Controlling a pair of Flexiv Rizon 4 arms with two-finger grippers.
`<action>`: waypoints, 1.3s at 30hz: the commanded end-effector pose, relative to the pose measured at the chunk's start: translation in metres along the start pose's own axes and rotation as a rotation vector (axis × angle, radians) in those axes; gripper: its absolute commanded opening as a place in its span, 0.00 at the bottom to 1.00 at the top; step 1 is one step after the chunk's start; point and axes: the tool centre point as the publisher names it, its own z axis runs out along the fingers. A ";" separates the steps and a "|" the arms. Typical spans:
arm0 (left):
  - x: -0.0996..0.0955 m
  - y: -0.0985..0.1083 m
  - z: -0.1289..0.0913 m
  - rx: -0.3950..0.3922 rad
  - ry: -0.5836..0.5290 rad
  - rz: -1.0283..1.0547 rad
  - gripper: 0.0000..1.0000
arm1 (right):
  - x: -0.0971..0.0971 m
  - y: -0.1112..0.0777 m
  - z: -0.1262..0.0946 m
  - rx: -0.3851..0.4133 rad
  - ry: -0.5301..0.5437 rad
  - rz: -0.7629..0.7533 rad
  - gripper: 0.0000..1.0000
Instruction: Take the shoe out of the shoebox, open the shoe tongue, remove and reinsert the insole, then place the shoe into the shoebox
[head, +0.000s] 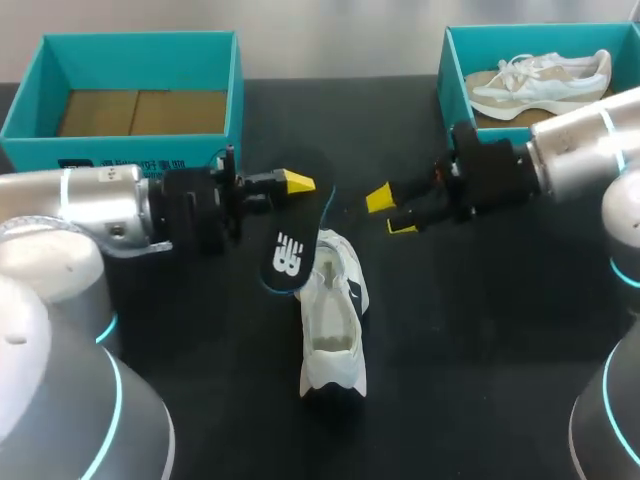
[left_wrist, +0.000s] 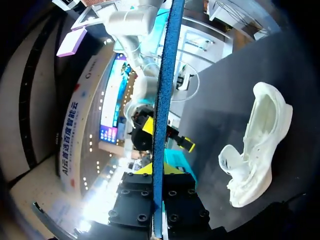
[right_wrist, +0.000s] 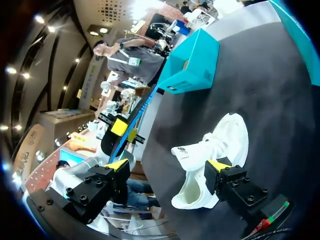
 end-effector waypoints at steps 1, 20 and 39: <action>-0.005 -0.011 -0.023 -0.010 0.045 -0.002 0.00 | 0.003 0.003 -0.006 0.016 -0.015 0.003 1.00; 0.005 -0.046 -0.027 -0.025 0.023 -0.035 0.00 | -0.008 -0.006 -0.012 0.180 -0.243 -0.447 1.00; 0.007 -0.091 -0.049 -0.026 0.064 -0.308 0.00 | -0.028 -0.028 0.000 0.266 -0.319 -0.589 1.00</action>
